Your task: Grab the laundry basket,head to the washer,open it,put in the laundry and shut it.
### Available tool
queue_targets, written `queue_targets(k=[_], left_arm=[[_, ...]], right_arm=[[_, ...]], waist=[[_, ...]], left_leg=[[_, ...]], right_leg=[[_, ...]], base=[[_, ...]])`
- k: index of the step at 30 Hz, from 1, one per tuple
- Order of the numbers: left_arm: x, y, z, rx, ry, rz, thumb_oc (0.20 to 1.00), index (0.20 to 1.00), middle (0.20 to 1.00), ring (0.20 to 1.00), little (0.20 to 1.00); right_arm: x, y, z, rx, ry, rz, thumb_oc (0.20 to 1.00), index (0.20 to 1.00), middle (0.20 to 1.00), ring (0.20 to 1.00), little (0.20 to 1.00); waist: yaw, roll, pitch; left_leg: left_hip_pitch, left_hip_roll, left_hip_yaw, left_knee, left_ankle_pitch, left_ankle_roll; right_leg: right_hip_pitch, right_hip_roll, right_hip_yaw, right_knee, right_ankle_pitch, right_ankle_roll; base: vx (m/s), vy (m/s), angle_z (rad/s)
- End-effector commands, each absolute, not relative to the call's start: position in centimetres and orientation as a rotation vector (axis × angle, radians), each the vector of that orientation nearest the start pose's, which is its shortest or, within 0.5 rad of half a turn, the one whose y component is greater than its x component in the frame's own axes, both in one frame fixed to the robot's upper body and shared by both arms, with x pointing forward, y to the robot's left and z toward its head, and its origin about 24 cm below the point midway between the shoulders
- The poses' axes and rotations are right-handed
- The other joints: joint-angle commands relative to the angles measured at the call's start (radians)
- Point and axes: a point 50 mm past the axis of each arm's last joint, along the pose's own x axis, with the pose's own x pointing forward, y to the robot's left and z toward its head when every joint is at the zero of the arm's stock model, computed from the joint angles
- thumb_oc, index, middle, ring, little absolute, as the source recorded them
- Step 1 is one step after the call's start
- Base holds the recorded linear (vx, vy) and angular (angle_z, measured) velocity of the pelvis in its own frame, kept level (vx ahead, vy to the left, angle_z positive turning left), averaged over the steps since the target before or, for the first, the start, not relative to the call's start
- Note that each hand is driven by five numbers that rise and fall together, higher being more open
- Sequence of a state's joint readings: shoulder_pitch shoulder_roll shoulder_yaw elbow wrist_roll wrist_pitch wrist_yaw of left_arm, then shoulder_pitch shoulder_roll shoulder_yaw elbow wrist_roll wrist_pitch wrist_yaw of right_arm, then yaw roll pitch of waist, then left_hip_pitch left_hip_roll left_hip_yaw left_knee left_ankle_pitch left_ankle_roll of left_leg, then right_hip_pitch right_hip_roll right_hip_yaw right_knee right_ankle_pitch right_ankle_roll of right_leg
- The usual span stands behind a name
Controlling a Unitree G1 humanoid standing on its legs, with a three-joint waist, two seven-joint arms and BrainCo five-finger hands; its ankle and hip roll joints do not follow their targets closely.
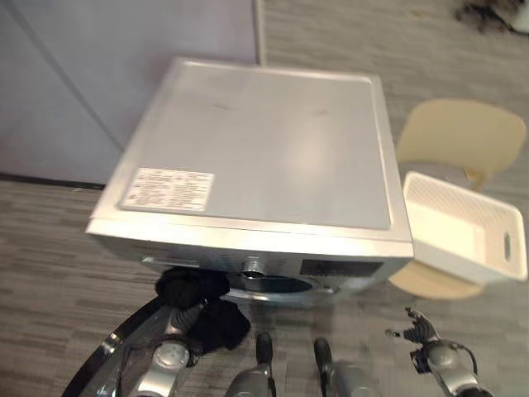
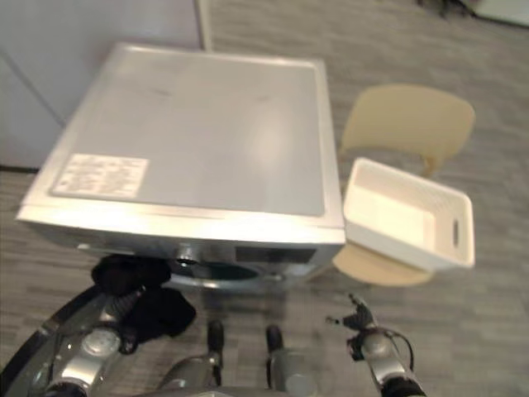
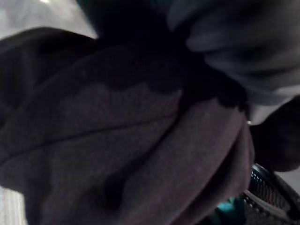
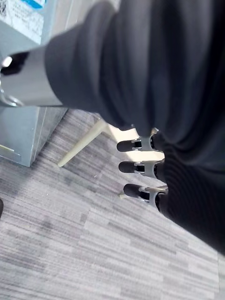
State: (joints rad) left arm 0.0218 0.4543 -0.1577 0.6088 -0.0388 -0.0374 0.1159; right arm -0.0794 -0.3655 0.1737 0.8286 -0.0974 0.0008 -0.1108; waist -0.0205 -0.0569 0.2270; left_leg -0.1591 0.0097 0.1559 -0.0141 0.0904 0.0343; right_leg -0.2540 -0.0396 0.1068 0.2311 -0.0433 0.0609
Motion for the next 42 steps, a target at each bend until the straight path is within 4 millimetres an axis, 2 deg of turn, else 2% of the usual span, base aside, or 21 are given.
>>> queue_targets(k=[1, 4, 5, 6, 9, 16, 17, 20, 21, 22, 29, 31, 35, 38, 41, 42], left_arm=[[22.6, 26.7, -3.6, 0.457, 0.398, 0.143, 0.2, 0.2, 0.2, 0.2, 0.2], [23.8, 26.2, -2.6, 0.438, 0.337, 0.155, 0.2, 0.2, 0.2, 0.2, 0.2], [23.8, 26.2, -2.6, 0.438, 0.337, 0.155, 0.2, 0.2, 0.2, 0.2, 0.2], [24.5, 25.5, -2.0, 0.412, 0.293, 0.16, 0.2, 0.2, 0.2, 0.2, 0.2], [25.4, 24.7, -0.8, 0.376, 0.226, 0.176, 0.2, 0.2, 0.2, 0.2, 0.2], [27.9, 22.6, 2.1, 0.315, 0.076, 0.194, 0.2, 0.2, 0.2, 0.2, 0.2], [27.9, 22.6, 2.1, 0.315, 0.076, 0.194, 0.2, 0.2, 0.2, 0.2, 0.2], [29.7, 20.7, 4.9, 0.318, -0.044, 0.168, 0.2, 0.2, 0.2, 0.2, 0.2], [29.8, 20.7, 4.9, 0.318, -0.045, 0.168, 0.2, 0.2, 0.2, 0.2, 0.2], [30.3, 20.0, 5.7, 0.351, -0.078, 0.148, 0.2, 0.2, 0.2, 0.2, 0.2], [31.3, 18.0, 7.0, 0.4, -0.142, 0.078, 0.2, 0.2, 0.2, 0.2, 0.2], [31.6, 17.0, 7.2, 0.428, -0.15, 0.037, 0.2, 0.2, 0.2, 0.2, 0.2], [32.0, 16.2, 6.7, 0.445, -0.125, 0.016, 0.2, 0.2, 0.2, 0.2, 0.2], [32.6, 15.6, 7.1, 0.456, -0.131, -0.006, 0.2, 0.2, 0.2, 0.2, 0.2], [34.1, 14.7, 8.8, 0.52, -0.183, -0.019, 0.2, 0.2, 0.2, 0.2, 0.2], [35.3, 14.3, 10.9, 0.57, -0.252, -0.007, 0.2, 0.2, 0.2, 0.2, 0.2]], right_arm=[[22.1, -25.3, -7.5, -0.554, 0.624, -0.094, 1.0, 1.0, 1.0, 1.0, 1.0], [23.6, -25.2, -6.1, -0.547, 0.547, -0.118, 1.0, 1.0, 1.0, 1.0, 1.0], [23.6, -25.2, -6.1, -0.547, 0.547, -0.118, 1.0, 1.0, 1.0, 1.0, 1.0], [24.3, -25.3, -5.2, -0.541, 0.504, -0.144, 1.0, 1.0, 1.0, 1.0, 1.0], [25.4, -25.6, -3.6, -0.544, 0.429, -0.175, 1.0, 1.0, 1.0, 1.0, 1.0], [27.8, -25.4, 0.2, -0.502, 0.237, -0.246, 1.0, 1.0, 1.0, 1.0, 1.0], [27.8, -25.4, 0.3, -0.502, 0.237, -0.246, 1.0, 1.0, 1.0, 1.0, 1.0], [28.7, -25.1, 1.8, -0.488, 0.16, -0.277, 1.0, 1.0, 1.0, 1.0, 1.0], [28.8, -25.1, 1.8, -0.488, 0.159, -0.278, 1.0, 1.0, 1.0, 1.0, 1.0], [28.7, -25.0, 1.8, -0.497, 0.155, -0.281, 1.0, 1.0, 1.0, 1.0, 1.0], [28.2, -25.0, 0.8, -0.516, 0.196, -0.276, 1.0, 1.0, 1.0, 1.0, 1.0], [28.1, -24.7, 0.3, -0.517, 0.209, -0.263, 1.0, 1.0, 1.0, 1.0, 1.0], [28.3, -24.2, 0.1, -0.526, 0.219, -0.244, 1.0, 1.0, 1.0, 1.0, 1.0], [28.7, -23.9, 0.1, -0.532, 0.218, -0.231, 1.0, 1.0, 1.0, 1.0, 1.0], [29.2, -23.5, 0.7, -0.534, 0.193, -0.215, 1.0, 1.0, 1.0, 1.0, 1.0], [29.6, -23.4, 1.2, -0.54, 0.171, -0.206, 1.0, 1.0, 1.0, 1.0, 1.0]], waist=[[0.007, -0.017, 0.025], [0.009, -0.021, 0.067], [0.009, -0.02, 0.065], [0.006, -0.016, 0.093], [-0.003, -0.004, 0.105], [-0.016, 0.019, 0.091], [-0.016, 0.02, 0.087], [-0.013, 0.028, 0.074], [-0.014, 0.029, 0.07], [-0.016, 0.033, 0.06], [-0.022, 0.034, 0.046], [-0.018, 0.024, 0.044], [-0.014, 0.008, 0.038], [-0.013, -0.001, 0.031], [-0.022, -0.009, 0.023], [-0.033, -0.01, 0.014]], left_leg=[[-0.106, 0.037, -0.018, 0.202, -0.158, -0.022], [-0.214, 0.059, 0.014, 0.36, -0.209, 0.0], [-0.218, 0.06, 0.014, 0.363, -0.21, 0.0], [-0.286, 0.07, 0.009, 0.494, -0.278, 0.009], [-0.429, 0.091, -0.005, 0.659, -0.321, 0.03], [-0.736, 0.108, -0.035, 0.922, -0.398, 0.049], [-0.744, 0.108, -0.037, 0.927, -0.401, 0.049], [-0.946, 0.118, -0.085, 1.101, -0.458, 0.074], [-0.954, 0.118, -0.086, 1.106, -0.46, 0.074], [-1.012, 0.111, -0.107, 1.162, -0.475, 0.079], [-1.1, 0.083, -0.128, 1.251, -0.499, 0.076], [-1.12, 0.07, -0.139, 1.285, -0.506, 0.069], [-1.129, 0.056, -0.15, 1.313, -0.515, 0.068], [-1.149, 0.045, -0.165, 1.341, -0.52, 0.064], [-1.182, 0.039, -0.173, 1.361, -0.521, 0.06], [-1.197, 0.036, -0.173, 1.355, -0.517, 0.058]], right_leg=[[-0.008, -0.008, -0.091, 0.032, -0.027, 0.032], [-0.117, -0.036, -0.147, 0.132, -0.046, 0.012], [-0.12, -0.036, -0.147, 0.133, -0.047, 0.012], [-0.182, -0.035, -0.149, 0.212, -0.096, 0.0], [-0.315, -0.031, -0.15, 0.334, -0.136, -0.02], [-0.635, -0.032, -0.135, 0.617, -0.232, -0.059], [-0.643, -0.032, -0.135, 0.623, -0.234, -0.059], [-0.826, -0.048, -0.139, 0.781, -0.298, -0.076], [-0.833, -0.049, -0.14, 0.785, -0.3, -0.076], [-0.884, -0.062, -0.138, 0.848, -0.325, -0.083], [-0.971, -0.101, -0.139, 0.989, -0.39, -0.109], [-0.983, -0.116, -0.144, 1.039, -0.42, -0.121], [-0.986, -0.129, -0.152, 1.071, -0.437, -0.128], [-0.992, -0.139, -0.162, 1.092, -0.447, -0.129], [-1.007, -0.146, -0.17, 1.107, -0.451, -0.129], [-1.019, -0.146, -0.17, 1.102, -0.449, -0.132]], base=[[-0.22, -0.029, -0.91], [-0.12, -0.022, -0.47], [-0.07, -0.024, -0.23], [-0.06, -0.049, -0.25], [-0.09, -0.066, -0.24], [-0.06, -0.053, -0.02], [-0.03, -0.033, -0.07], [-0.04, -0.058, 0.03], [-0.02, -0.03, 0.07], [0.01, -0.005, 0.09], [0.02, -0.02, 0.31], [0.03, -0.041, 0.28], [0.02, -0.013, 0.27], [0.01, -0.002, 0.12], [0.0, 0.004, 0.12], [-0.02, 0.013, 0.08]])
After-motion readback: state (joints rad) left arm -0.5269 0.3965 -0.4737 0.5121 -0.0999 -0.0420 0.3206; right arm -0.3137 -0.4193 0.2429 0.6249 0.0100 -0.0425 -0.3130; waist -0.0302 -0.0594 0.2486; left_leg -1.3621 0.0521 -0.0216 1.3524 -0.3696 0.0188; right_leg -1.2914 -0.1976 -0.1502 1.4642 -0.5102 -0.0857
